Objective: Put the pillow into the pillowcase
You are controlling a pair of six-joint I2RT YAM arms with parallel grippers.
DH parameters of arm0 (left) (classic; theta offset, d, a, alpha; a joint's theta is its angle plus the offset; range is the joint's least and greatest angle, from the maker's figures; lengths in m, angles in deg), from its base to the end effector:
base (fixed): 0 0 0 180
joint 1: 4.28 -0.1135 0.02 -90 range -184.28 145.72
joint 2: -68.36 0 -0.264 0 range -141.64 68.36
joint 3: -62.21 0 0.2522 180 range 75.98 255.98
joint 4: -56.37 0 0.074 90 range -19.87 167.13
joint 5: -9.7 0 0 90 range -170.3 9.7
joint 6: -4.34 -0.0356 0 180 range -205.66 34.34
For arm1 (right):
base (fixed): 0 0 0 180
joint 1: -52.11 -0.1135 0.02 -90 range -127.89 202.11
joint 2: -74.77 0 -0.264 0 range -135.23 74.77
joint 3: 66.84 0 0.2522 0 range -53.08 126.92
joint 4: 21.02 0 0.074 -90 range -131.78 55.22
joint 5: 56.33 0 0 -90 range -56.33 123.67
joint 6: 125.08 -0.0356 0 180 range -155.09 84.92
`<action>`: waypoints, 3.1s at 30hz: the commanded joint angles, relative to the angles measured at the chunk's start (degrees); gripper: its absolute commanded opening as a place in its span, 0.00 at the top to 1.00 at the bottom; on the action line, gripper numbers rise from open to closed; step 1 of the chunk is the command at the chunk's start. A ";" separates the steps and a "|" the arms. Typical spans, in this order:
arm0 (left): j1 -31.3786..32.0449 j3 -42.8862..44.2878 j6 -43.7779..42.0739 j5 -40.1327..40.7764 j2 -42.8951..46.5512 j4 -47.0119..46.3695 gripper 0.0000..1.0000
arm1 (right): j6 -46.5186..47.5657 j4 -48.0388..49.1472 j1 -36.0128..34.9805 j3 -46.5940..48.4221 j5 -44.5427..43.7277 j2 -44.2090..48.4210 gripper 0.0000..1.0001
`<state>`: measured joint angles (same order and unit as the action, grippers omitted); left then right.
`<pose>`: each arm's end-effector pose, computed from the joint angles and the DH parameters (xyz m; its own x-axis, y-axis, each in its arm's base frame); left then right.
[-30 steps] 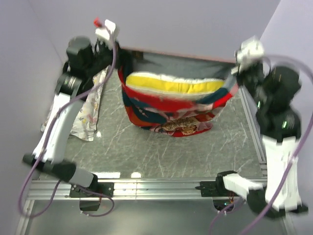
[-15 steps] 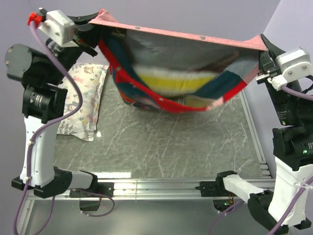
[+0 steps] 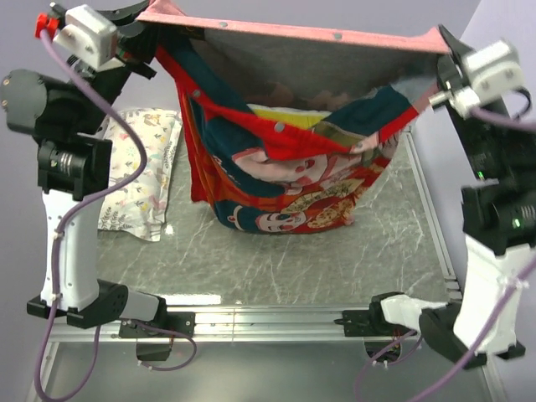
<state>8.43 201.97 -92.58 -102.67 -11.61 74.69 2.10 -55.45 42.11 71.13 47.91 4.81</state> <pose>0.1736 -0.0530 0.6622 0.6993 -0.0435 -0.7135 0.4003 0.8508 0.3405 0.1111 0.0285 0.6554 0.6577 -0.4788 -0.5816 0.0343 0.7902 -0.6119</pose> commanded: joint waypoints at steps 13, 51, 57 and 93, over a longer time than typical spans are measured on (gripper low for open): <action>-9.11 2.93 -0.30 29.41 -4.64 -11.95 1.00 | -2.30 7.03 5.52 -31.88 -27.85 11.87 1.00; -10.16 -8.63 -2.49 29.85 6.07 -16.15 0.99 | -7.84 9.32 7.36 -19.76 -24.25 16.26 1.00; -9.90 -13.23 -1.34 26.77 -10.01 -15.02 1.00 | -4.41 12.65 7.45 -37.00 -32.15 7.31 1.00; -3.15 -25.66 10.70 -15.52 -13.36 27.17 0.01 | -10.00 -46.60 7.31 -19.70 17.92 -17.34 0.25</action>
<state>-0.16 170.26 -83.00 -112.11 -23.28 105.15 -7.27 -97.41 54.83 50.36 47.28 -22.42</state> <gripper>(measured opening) 0.993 0.728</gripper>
